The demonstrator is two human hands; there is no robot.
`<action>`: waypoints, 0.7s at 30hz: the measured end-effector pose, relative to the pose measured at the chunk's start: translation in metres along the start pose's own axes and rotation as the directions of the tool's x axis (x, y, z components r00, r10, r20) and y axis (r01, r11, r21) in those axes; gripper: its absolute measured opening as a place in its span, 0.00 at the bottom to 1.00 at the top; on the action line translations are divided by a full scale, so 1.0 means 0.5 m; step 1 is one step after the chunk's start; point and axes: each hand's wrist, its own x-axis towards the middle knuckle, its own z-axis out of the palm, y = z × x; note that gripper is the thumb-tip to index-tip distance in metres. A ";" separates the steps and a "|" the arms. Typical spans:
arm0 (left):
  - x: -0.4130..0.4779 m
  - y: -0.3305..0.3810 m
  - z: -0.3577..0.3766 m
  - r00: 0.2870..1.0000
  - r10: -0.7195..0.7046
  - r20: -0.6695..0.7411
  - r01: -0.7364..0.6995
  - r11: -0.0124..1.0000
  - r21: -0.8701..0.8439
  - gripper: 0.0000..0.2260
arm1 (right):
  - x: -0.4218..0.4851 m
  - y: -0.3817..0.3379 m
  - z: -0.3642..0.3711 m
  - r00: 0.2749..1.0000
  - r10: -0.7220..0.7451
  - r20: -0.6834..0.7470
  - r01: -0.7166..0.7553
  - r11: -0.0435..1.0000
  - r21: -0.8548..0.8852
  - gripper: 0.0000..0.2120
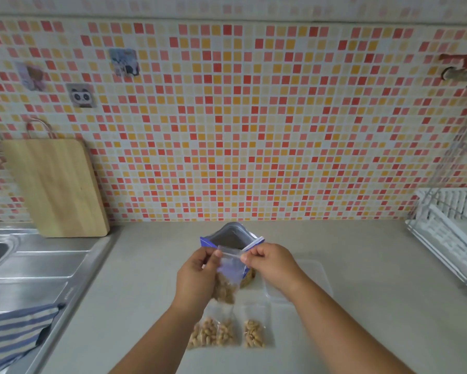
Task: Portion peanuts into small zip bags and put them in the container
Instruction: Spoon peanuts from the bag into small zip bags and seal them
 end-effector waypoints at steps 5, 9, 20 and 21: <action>0.002 -0.114 0.013 0.969 -0.246 0.021 0.243 0.966 0.086 0.08 | -0.008 0.100 0.032 0.915 0.358 0.185 -0.239 0.852 -0.466 0.18; 0.000 -0.169 0.029 0.942 -0.335 0.009 0.331 0.934 0.134 0.07 | -0.029 0.174 0.084 0.918 0.397 0.024 -0.278 0.683 -0.676 0.23; 0.002 -0.186 0.049 0.972 -0.234 -0.016 0.205 0.812 0.546 0.06 | -0.026 0.225 0.115 0.883 0.464 -0.072 -0.446 0.783 -0.433 0.17; 0.000 -0.181 0.050 0.974 -0.227 -0.011 0.191 0.791 0.581 0.05 | -0.026 0.218 0.111 0.890 0.451 -0.073 -0.439 0.800 -0.408 0.16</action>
